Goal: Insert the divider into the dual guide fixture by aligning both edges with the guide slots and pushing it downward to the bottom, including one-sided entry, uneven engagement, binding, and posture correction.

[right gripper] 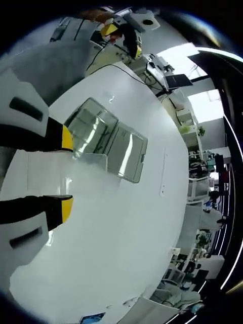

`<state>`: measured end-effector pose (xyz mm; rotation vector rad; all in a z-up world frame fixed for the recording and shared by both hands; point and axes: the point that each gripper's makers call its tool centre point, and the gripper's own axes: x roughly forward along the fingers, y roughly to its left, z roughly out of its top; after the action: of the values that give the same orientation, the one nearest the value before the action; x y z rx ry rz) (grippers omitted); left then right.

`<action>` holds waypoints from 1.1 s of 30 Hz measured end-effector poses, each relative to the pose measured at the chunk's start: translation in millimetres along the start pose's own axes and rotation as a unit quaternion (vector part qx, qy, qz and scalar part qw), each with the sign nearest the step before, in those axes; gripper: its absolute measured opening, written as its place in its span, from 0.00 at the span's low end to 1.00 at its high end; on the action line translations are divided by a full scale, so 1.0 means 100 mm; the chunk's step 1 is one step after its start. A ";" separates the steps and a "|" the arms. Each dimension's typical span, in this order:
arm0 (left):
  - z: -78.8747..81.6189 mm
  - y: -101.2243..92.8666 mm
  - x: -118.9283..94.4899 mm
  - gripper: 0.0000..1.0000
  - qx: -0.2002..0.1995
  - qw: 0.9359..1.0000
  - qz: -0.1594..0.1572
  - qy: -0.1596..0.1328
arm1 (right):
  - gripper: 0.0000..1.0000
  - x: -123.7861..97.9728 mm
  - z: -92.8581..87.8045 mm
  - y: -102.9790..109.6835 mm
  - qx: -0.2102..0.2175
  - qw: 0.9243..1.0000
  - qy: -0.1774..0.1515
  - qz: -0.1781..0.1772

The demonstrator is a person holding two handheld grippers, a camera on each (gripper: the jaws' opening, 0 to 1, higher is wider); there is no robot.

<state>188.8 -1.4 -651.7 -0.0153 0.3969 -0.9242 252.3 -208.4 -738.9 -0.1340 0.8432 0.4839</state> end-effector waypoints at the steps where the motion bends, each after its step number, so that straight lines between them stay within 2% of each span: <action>1: 0.00 0.01 0.01 0.50 -0.001 1.000 0.000 0.000 | 0.29 -0.01 0.02 0.02 -0.001 1.000 -0.004 0.002; 5: -0.04 0.08 0.06 0.50 -0.007 1.000 0.005 0.000 | 0.29 -0.05 0.08 0.09 -0.007 1.000 -0.014 0.008; 8: -0.07 0.12 0.10 0.49 -0.036 0.999 0.003 -0.006 | 0.29 -0.07 0.13 0.17 -0.012 1.000 -0.024 0.016; 12: -0.05 0.14 0.13 0.49 -0.054 0.998 -0.001 -0.018 | 0.29 -0.13 0.21 0.27 -0.021 0.999 -0.040 0.027; 19: -0.12 0.19 0.26 0.49 -0.076 0.997 -0.005 -0.012 | 0.29 -0.19 0.30 0.36 -0.036 0.997 -0.053 0.033; 33: -0.14 0.18 0.32 0.49 -0.088 0.996 -0.015 -0.010 | 0.29 -0.26 0.39 0.56 -0.058 0.994 -0.072 0.048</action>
<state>214.6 -13.2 -678.3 -0.1925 0.4600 -0.9152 238.5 -156.2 -689.1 -0.1640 0.6817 0.6270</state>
